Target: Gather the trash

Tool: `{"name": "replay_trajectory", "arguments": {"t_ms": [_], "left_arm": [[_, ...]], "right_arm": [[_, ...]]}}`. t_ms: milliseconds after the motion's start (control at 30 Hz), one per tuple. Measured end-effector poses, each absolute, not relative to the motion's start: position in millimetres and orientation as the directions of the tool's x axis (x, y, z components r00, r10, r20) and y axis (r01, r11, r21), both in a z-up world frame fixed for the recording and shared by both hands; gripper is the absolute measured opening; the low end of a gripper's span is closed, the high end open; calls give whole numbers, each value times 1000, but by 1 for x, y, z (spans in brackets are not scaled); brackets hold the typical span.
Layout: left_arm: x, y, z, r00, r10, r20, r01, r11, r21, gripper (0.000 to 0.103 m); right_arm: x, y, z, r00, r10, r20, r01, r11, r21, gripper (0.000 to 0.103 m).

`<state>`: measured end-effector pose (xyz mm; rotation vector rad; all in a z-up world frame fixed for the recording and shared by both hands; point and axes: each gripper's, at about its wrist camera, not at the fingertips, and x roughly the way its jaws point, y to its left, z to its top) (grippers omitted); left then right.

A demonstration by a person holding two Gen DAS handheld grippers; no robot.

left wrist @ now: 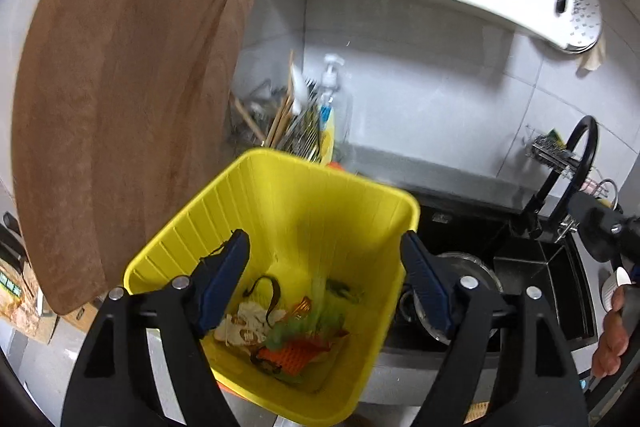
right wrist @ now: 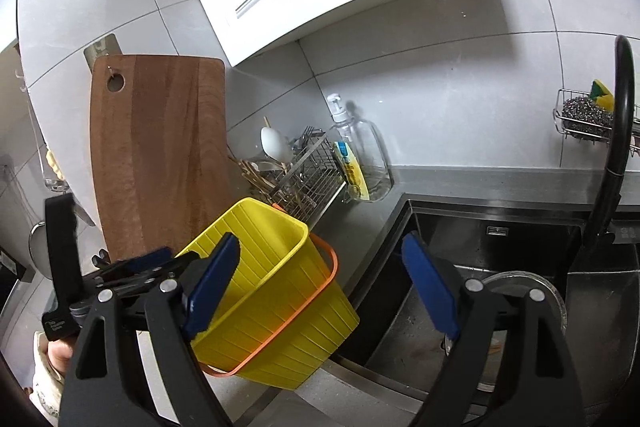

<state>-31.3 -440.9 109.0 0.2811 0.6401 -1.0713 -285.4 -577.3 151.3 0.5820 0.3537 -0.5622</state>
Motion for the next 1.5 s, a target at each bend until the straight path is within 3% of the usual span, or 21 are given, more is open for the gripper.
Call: {"name": "replay_trajectory", "arguments": {"t_ms": [33,133,167,367,700,1500], "left_arm": [[-34,-440,111,315,-730,-607,886,455,-88,78],[-46,-434,120,305,-746,-591,902,426,-72,97],[-49,-432,121,308,-750,-585,903,424,-67,99],[-70,-415,132,338,-756,-561,908,419,-18,99],[-73,-388,141,388,-749,-537,874,485,-45,99],[-70,-352,148,491,-683,-541,804,595,-22,99]], "right_arm": [[-287,-577,151,792,-398,-462,591,690,418,81],[-291,-578,152,791,-400,-462,594,682,426,81],[-291,-578,153,791,-402,-461,595,682,426,81],[-291,-574,158,795,-404,-452,589,694,415,83],[-291,-555,171,783,-465,-413,607,715,346,95],[-257,-535,175,800,-416,-432,561,774,295,95]]}}
